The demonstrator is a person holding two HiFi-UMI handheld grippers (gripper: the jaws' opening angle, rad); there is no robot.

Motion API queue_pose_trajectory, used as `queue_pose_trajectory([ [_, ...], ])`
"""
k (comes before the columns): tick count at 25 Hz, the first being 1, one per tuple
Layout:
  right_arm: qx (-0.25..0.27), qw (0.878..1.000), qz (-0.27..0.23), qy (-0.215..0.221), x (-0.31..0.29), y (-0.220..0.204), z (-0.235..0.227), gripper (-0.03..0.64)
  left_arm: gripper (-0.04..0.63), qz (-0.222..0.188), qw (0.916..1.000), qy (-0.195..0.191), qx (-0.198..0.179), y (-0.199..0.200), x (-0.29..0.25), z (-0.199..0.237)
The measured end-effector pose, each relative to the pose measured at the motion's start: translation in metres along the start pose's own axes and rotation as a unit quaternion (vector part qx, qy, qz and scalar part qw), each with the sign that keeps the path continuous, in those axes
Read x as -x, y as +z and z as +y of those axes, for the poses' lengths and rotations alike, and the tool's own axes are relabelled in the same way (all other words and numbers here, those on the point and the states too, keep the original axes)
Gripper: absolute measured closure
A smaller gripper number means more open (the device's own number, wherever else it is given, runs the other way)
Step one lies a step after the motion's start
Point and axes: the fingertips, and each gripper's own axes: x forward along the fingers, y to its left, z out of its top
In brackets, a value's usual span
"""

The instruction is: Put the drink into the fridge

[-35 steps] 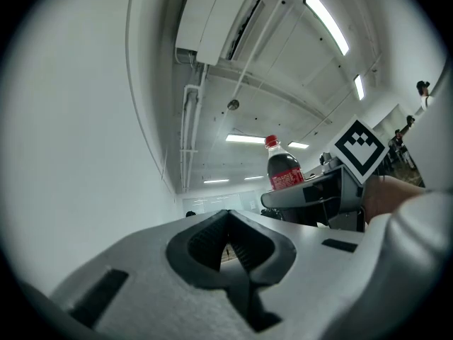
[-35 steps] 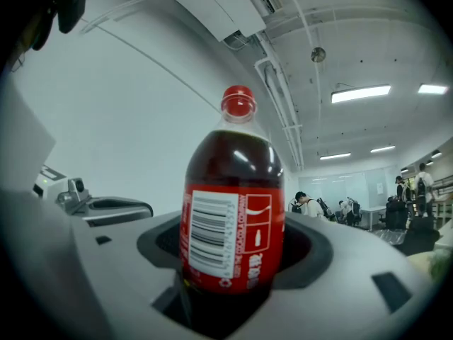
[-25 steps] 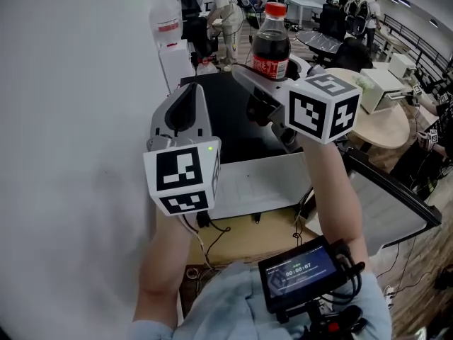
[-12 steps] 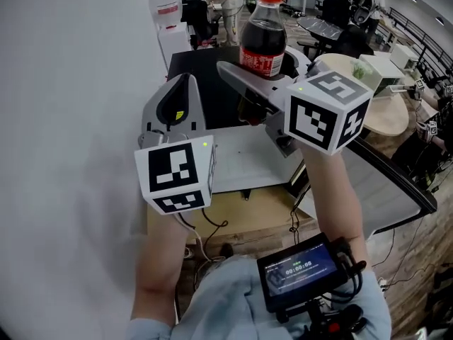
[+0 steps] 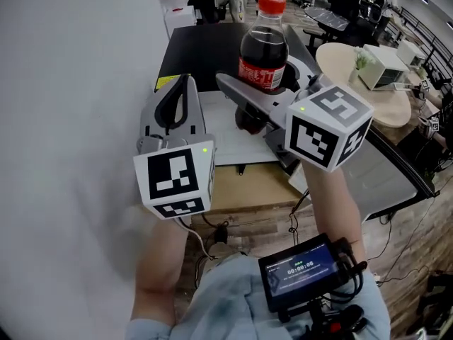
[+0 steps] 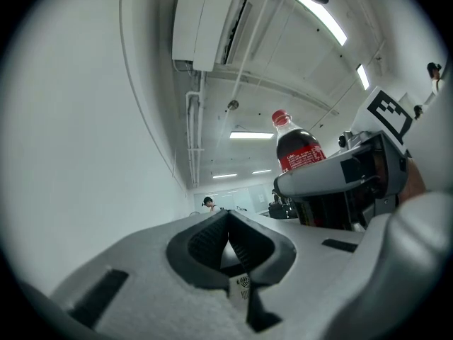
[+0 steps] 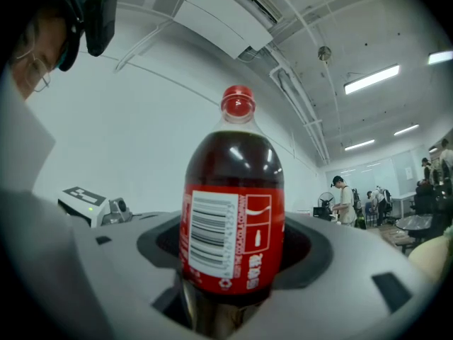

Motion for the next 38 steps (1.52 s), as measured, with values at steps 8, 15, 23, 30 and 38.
queue_pose_trajectory([
  [8, -0.02, 1.0, 0.023, -0.006, 0.037, -0.046, 0.019, 0.301, 0.586, 0.025, 0.9996, 0.005, 0.011, -0.028, 0.039, -0.021],
  [15, -0.033, 0.999, 0.034, 0.005, 0.046, -0.084, 0.03, 0.299, 0.586, 0.044, 0.999, 0.004, 0.008, -0.05, 0.05, -0.028],
  [23, -0.037, 0.998, 0.048, 0.004, 0.046, -0.13, 0.027, 0.299, 0.586, 0.044, 0.999, 0.0, -0.007, -0.079, 0.046, -0.038],
  [30, -0.056, 0.997, 0.051, -0.002, 0.039, -0.171, 0.02, 0.299, 0.586, 0.05, 0.9988, -0.004, 0.005, -0.113, 0.04, -0.037],
  [38, -0.062, 0.995, 0.068, -0.031, 0.034, -0.22, 0.007, 0.299, 0.586, 0.048, 0.9986, -0.024, 0.002, -0.146, 0.032, -0.044],
])
